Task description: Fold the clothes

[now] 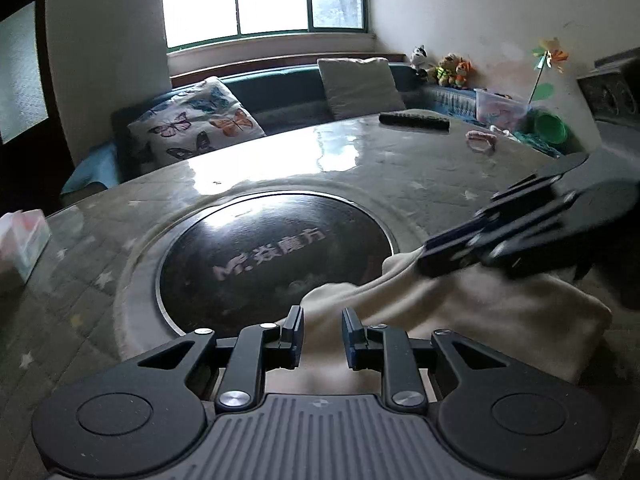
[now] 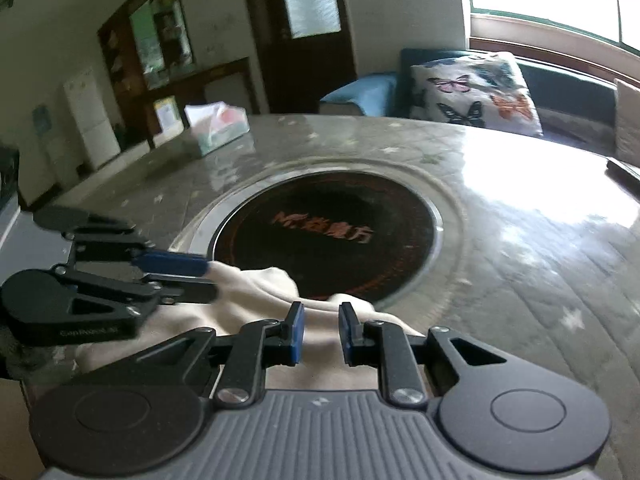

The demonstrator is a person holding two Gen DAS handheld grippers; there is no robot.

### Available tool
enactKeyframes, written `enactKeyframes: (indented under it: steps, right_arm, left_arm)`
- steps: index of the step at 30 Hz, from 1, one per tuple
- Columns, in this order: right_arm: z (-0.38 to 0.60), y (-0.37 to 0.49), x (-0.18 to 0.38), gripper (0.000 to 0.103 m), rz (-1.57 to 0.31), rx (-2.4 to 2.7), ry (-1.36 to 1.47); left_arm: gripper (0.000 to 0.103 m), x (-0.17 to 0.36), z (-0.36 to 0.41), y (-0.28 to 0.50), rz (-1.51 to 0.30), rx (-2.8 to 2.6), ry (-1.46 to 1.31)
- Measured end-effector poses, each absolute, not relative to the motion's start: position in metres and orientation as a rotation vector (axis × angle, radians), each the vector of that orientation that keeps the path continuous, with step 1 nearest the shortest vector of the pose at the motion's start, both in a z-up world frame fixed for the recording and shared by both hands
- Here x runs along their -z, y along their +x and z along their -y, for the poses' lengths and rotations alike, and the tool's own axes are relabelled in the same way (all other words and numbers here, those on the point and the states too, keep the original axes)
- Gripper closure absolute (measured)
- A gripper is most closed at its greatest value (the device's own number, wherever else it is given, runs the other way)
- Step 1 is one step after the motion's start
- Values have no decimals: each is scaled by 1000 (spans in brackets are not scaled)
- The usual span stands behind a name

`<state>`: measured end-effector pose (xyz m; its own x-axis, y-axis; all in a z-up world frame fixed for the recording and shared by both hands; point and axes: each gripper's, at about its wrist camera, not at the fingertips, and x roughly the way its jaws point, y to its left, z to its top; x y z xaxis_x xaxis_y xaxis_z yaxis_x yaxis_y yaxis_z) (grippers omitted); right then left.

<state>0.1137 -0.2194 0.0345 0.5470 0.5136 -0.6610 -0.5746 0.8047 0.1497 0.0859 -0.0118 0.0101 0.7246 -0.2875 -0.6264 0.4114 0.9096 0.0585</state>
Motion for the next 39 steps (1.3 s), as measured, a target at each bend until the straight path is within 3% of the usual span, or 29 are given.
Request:
enactKeyframes:
  steps: [20, 24, 30, 39]
  right_arm:
    - [210, 121, -30, 85, -747, -604, -134]
    - [228, 104, -41, 80, -733, -603, -101]
    - [253, 77, -38, 74, -739, -612, -73]
    - [273, 74, -36, 75, -717, -585, -3]
  left_arm:
    - [79, 2, 23, 117, -704, 342, 208]
    - [68, -9, 26, 99, -661, 351, 212]
    - [68, -10, 37, 76, -631, 394, 238]
    - [67, 1, 42, 77, -667, 380, 245]
